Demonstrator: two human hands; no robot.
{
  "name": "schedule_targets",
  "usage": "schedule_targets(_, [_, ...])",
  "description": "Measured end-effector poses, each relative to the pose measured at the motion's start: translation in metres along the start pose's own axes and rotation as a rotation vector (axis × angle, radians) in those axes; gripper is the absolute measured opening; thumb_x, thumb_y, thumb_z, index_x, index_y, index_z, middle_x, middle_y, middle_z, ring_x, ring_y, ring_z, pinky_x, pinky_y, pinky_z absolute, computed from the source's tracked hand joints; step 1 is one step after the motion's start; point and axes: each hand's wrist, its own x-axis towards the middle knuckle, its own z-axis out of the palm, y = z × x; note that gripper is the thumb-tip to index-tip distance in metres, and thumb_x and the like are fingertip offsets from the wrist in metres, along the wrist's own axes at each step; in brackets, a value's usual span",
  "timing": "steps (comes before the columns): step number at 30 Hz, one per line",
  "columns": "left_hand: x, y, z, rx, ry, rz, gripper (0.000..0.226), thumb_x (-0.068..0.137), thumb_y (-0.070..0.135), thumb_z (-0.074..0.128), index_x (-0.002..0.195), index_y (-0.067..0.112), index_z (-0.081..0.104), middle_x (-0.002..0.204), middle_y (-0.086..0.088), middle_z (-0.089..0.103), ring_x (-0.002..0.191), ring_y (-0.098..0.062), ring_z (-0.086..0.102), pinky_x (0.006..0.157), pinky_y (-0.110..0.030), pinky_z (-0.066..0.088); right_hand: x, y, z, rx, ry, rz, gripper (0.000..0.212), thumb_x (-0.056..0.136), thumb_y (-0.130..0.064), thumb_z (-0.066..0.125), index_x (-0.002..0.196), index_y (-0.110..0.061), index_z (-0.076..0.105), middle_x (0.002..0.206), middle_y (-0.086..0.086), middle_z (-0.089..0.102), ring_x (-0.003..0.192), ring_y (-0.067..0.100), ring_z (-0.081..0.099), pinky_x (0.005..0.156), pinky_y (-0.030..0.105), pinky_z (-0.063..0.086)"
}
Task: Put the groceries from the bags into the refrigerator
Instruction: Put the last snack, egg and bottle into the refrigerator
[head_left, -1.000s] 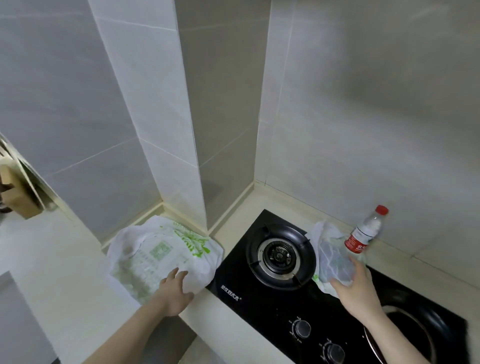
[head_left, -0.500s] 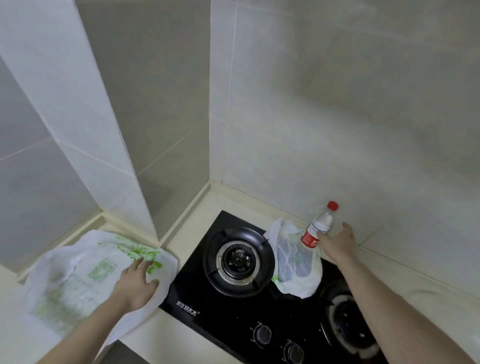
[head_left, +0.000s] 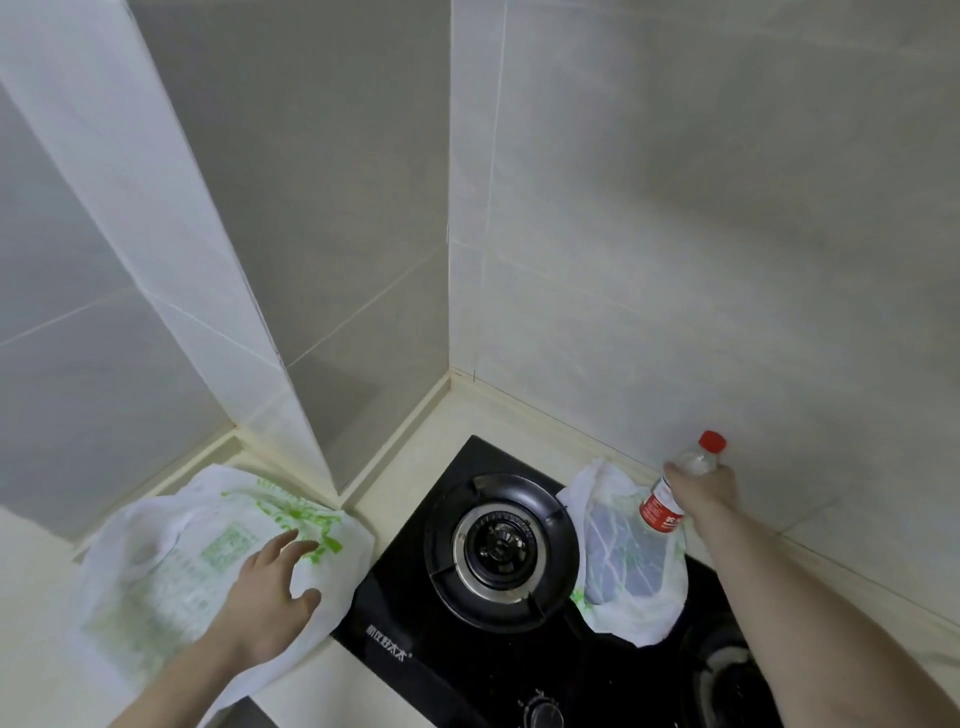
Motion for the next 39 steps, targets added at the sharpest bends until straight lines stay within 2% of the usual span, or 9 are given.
schedule_targets(6, [-0.025, -0.013, -0.002, -0.046, 0.037, 0.006, 0.062, 0.085, 0.023, 0.066, 0.144, 0.029, 0.046, 0.163, 0.003, 0.026, 0.146, -0.027, 0.027, 0.116, -0.039, 0.031, -0.068, 0.015, -0.001, -0.086, -0.078, -0.286, 0.055, 0.083, -0.041, 0.078, 0.128, -0.017, 0.055, 0.120, 0.007, 0.065, 0.107, 0.032, 0.066, 0.085, 0.039, 0.053])
schedule_targets(11, [-0.052, -0.004, 0.004, -0.041, 0.001, 0.103, 0.064, 0.082, 0.035, 0.057, 0.145, 0.032, 0.043, 0.164, 0.007, 0.022, 0.147, -0.023, 0.024, 0.117, -0.034, 0.030, -0.156, 0.033, 0.002, -0.056, -0.155, -0.449, 0.050, 0.082, -0.062, 0.072, 0.114, -0.029, 0.054, 0.106, -0.009, 0.067, 0.095, 0.021, 0.068, 0.080, 0.044, 0.057])
schedule_targets(14, [-0.066, 0.011, 0.006, -0.048, -0.031, 0.210, 0.061, 0.086, 0.029, 0.057, 0.145, 0.032, 0.043, 0.164, 0.007, 0.019, 0.150, -0.018, 0.018, 0.120, -0.031, 0.024, -0.232, 0.025, 0.005, 0.084, -0.235, -0.521, 0.036, 0.089, -0.037, 0.076, 0.117, -0.029, 0.055, 0.111, -0.012, 0.066, 0.103, 0.010, 0.064, 0.088, 0.034, 0.049])
schedule_targets(17, [-0.072, 0.022, 0.006, -0.083, -0.043, 0.283, 0.061, 0.086, 0.026, 0.057, 0.145, 0.033, 0.043, 0.164, 0.007, 0.019, 0.152, -0.017, 0.014, 0.121, -0.029, 0.021, -0.293, 0.026, 0.010, 0.301, -0.387, -0.550, 0.041, 0.091, -0.021, 0.074, 0.125, -0.033, 0.057, 0.122, -0.014, 0.065, 0.115, 0.001, 0.063, 0.099, 0.024, 0.048])
schedule_targets(20, [-0.072, 0.032, 0.005, -0.092, -0.043, 0.363, 0.065, 0.086, 0.025, 0.058, 0.148, 0.032, 0.041, 0.164, 0.009, 0.018, 0.151, -0.014, 0.015, 0.120, -0.025, 0.021, -0.331, 0.034, 0.013, 0.384, -0.466, -0.494, 0.051, 0.090, -0.010, 0.075, 0.125, -0.042, 0.056, 0.122, -0.021, 0.066, 0.114, -0.003, 0.065, 0.092, 0.013, 0.052])
schedule_targets(23, [-0.075, 0.047, 0.006, -0.126, -0.072, 0.503, 0.076, 0.082, 0.031, 0.064, 0.152, 0.032, 0.034, 0.161, 0.015, 0.021, 0.149, -0.007, 0.021, 0.119, -0.018, 0.019, -0.356, 0.040, 0.006, 0.419, -0.506, -0.473, 0.054, 0.088, -0.003, 0.076, 0.129, -0.034, 0.060, 0.121, -0.014, 0.070, 0.115, 0.005, 0.068, 0.094, 0.017, 0.054])
schedule_targets(26, [-0.079, 0.072, 0.011, -0.168, -0.121, 0.680, 0.089, 0.079, 0.046, 0.074, 0.154, 0.032, 0.030, 0.157, 0.020, 0.028, 0.145, 0.001, 0.029, 0.119, -0.024, 0.028, -0.370, 0.044, -0.014, 0.407, -0.539, -0.471, 0.054, 0.088, -0.005, 0.077, 0.131, -0.032, 0.060, 0.123, -0.005, 0.071, 0.119, 0.012, 0.067, 0.098, 0.028, 0.056])
schedule_targets(32, [-0.108, 0.144, 0.027, -0.305, -0.289, 0.907, 0.062, 0.081, 0.046, 0.079, 0.135, 0.041, 0.051, 0.126, 0.024, 0.062, 0.117, 0.000, 0.060, 0.097, -0.030, 0.052, -0.391, 0.057, -0.065, 0.423, -0.474, -0.439, 0.053, 0.087, -0.014, 0.079, 0.133, -0.030, 0.058, 0.128, -0.010, 0.068, 0.123, 0.009, 0.063, 0.101, 0.028, 0.053])
schedule_targets(39, [-0.148, 0.196, 0.059, -0.203, -0.314, 0.963, 0.053, 0.071, 0.048, 0.080, 0.117, 0.049, 0.054, 0.106, 0.029, 0.067, 0.095, 0.004, 0.064, 0.084, -0.027, 0.055, -0.397, 0.113, -0.147, 0.368, -0.157, -0.395, 0.058, 0.090, -0.024, 0.076, 0.138, -0.045, 0.051, 0.134, -0.027, 0.060, 0.128, -0.003, 0.055, 0.099, 0.021, 0.052])
